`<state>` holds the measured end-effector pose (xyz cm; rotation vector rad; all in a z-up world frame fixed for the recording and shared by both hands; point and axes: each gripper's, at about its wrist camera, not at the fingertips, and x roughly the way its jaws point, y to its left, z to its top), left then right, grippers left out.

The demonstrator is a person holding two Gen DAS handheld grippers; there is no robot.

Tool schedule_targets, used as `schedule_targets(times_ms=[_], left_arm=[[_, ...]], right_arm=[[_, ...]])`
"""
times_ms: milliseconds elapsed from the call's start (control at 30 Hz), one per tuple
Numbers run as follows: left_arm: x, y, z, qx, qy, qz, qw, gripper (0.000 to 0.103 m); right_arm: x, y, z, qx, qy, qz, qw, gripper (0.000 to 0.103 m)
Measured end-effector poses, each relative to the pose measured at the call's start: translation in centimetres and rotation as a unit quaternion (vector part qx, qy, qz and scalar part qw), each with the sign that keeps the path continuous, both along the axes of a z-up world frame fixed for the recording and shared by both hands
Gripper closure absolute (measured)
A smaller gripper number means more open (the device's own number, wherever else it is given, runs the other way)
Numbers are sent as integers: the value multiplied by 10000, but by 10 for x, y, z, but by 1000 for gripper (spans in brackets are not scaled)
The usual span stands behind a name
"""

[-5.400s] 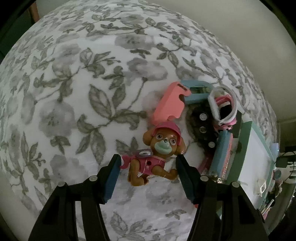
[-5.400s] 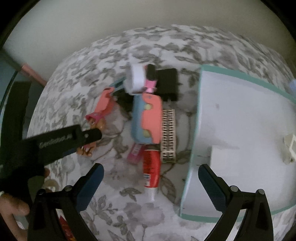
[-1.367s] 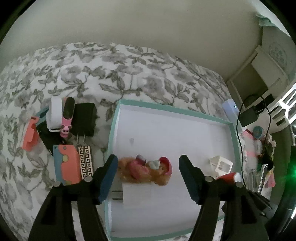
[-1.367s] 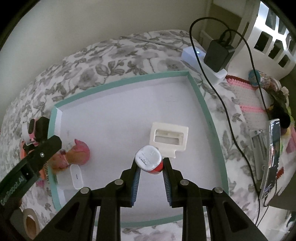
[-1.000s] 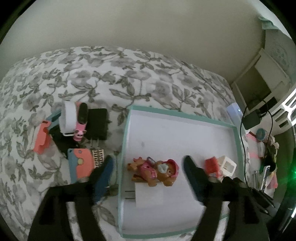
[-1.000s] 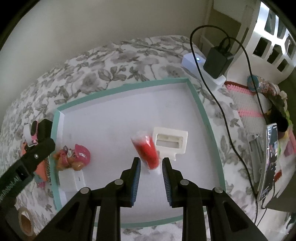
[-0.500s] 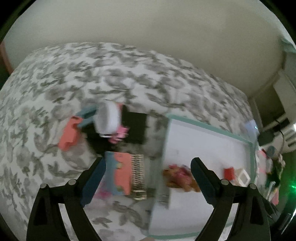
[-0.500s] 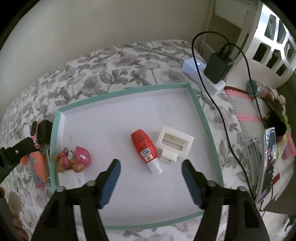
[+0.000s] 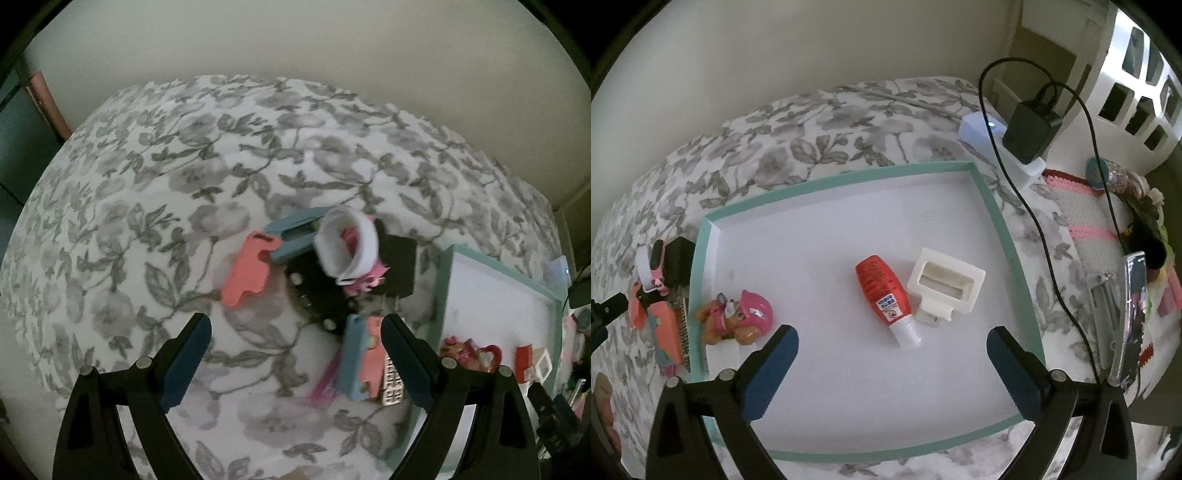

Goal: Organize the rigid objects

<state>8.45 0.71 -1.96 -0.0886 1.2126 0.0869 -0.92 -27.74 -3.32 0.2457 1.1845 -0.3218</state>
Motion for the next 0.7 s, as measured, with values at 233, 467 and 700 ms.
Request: schedule_targets(times_ms=[233,467,700], left_arm=[[-3,26,14,194,-88,230,9995,10],[-4,64,33,433,-305,590,9969,10],[-1,88,26,351,-177,756,9964,10]], right_arm=[[3,29,11,327,-287,308,9986,0],[18,86,22,620,-494,1032,9915,0],[32,135,14,519,-402,1599,9849,0]])
